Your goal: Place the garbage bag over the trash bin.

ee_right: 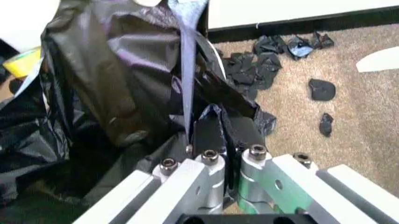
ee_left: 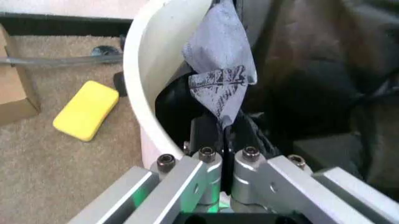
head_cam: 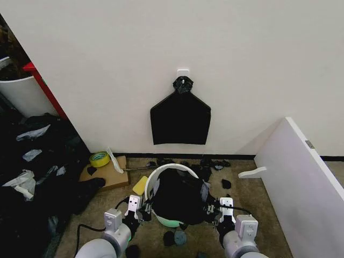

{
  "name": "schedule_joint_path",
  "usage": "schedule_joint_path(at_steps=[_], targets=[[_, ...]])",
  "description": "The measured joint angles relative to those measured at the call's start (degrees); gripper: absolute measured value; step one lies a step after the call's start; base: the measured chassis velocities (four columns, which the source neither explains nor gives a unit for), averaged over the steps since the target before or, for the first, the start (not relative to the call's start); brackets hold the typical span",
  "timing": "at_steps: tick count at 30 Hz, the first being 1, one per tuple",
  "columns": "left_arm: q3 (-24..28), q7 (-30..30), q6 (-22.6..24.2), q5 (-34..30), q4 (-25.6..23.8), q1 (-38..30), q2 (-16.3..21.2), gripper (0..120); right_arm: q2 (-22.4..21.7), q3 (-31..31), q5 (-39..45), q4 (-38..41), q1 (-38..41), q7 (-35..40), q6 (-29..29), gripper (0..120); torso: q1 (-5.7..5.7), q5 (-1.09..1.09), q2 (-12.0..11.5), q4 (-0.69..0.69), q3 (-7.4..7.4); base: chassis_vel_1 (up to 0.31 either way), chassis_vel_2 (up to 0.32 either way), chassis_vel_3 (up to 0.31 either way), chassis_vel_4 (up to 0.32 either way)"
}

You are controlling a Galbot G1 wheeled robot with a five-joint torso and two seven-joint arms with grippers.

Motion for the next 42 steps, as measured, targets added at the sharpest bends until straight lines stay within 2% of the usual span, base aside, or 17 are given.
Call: schedule_joint_path(at_steps=[10, 14, 24, 33, 42], targets=[[2.92, 0.58, -3.21, 2.94, 4.60, -1.26, -1.64, 0, -0.20, -0.78, -1.57, -1.47, -0.32, -0.16, 0.29, 0, 0.00, -0.01, 0.00, 0.01, 0.00, 0.000, 0.000, 0.000, 0.000], [2.94, 0.61, -3.53, 3.65, 4.09, -0.70, -1.25, 0, -0.49, -0.97, -1.82, -1.40, -0.90, -0.17, 0.31, 0, 0.00, -0.02, 0.00, 0.01, 0.00, 0.000, 0.000, 0.000, 0.000], [0.36, -1.13, -5.40, 10.52, 0.34, 5.42, 3.29, 0, -2.75, -2.11, -3.66, -1.06, -3.84, 0.12, -1.01, 0, 0.00, -0.01, 0.00, 0.01, 0.00, 0.000, 0.000, 0.000, 0.000], [0.04, -2.24, -5.16, 12.76, 2.00, 7.91, 3.31, 0, -2.26, -4.73, -7.91, -5.47, -3.52, 0.36, -3.95, 0, 0.00, -0.02, 0.00, 0.01, 0.00, 0.000, 0.000, 0.000, 0.000], [2.18, -2.24, -3.66, 12.72, 3.86, 6.92, 1.73, 0, -1.99, -6.86, -18.02, -11.96, -2.60, -3.34, -4.18, 0, 0.00, -0.01, 0.00, 0.01, 0.00, 0.000, 0.000, 0.000, 0.000]])
